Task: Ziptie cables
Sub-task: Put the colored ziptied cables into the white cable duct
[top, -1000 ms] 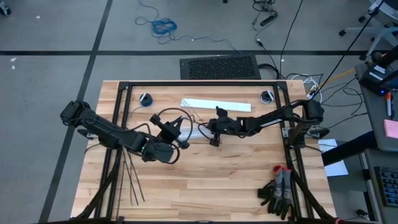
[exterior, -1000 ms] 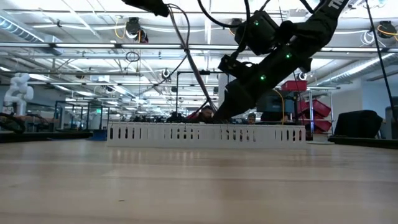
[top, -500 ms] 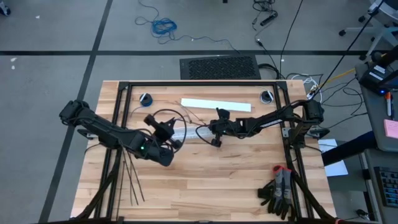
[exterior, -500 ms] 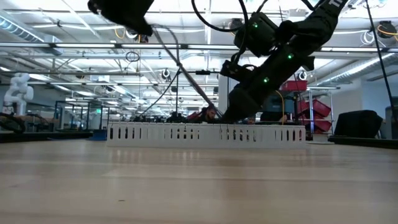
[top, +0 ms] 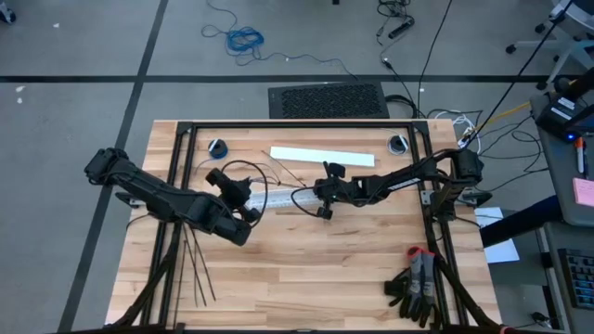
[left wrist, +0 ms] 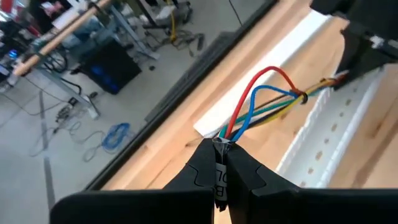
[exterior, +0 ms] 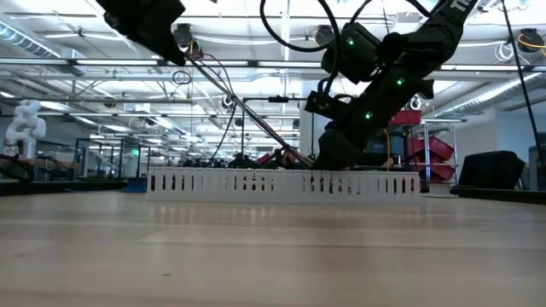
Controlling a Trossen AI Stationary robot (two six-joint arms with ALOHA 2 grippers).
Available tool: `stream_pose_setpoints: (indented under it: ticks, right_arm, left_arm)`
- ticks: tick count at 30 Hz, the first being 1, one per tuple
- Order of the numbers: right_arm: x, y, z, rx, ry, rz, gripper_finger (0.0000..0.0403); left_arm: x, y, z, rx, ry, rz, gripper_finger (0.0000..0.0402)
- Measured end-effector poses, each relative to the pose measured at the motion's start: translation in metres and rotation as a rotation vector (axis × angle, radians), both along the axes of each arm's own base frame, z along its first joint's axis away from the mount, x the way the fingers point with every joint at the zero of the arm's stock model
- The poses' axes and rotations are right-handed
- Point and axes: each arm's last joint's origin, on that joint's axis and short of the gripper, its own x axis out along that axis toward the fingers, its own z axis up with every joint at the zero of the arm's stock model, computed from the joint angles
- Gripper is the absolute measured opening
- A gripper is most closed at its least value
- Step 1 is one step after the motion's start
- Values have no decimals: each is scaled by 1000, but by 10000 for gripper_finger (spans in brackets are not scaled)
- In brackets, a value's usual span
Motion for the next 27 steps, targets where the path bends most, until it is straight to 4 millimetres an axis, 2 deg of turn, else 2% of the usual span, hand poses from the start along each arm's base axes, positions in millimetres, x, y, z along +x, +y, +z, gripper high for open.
stream_pose_setpoints:
  ticks: [13, 21, 27]
  right_arm:
    - [-1, 0, -1, 2, 19, 2, 1]
    - [-3, 0, -1, -15, 32, -47, 1]
    - [-7, 6, 6, -35, 41, -45, 1]
  left_arm:
    - [-11, 2, -4, -80, 164, -28, 12]
    - [-12, 2, -6, -126, 167, -9, 12]
    - [-17, 4, -22, -156, 171, 30, 12]
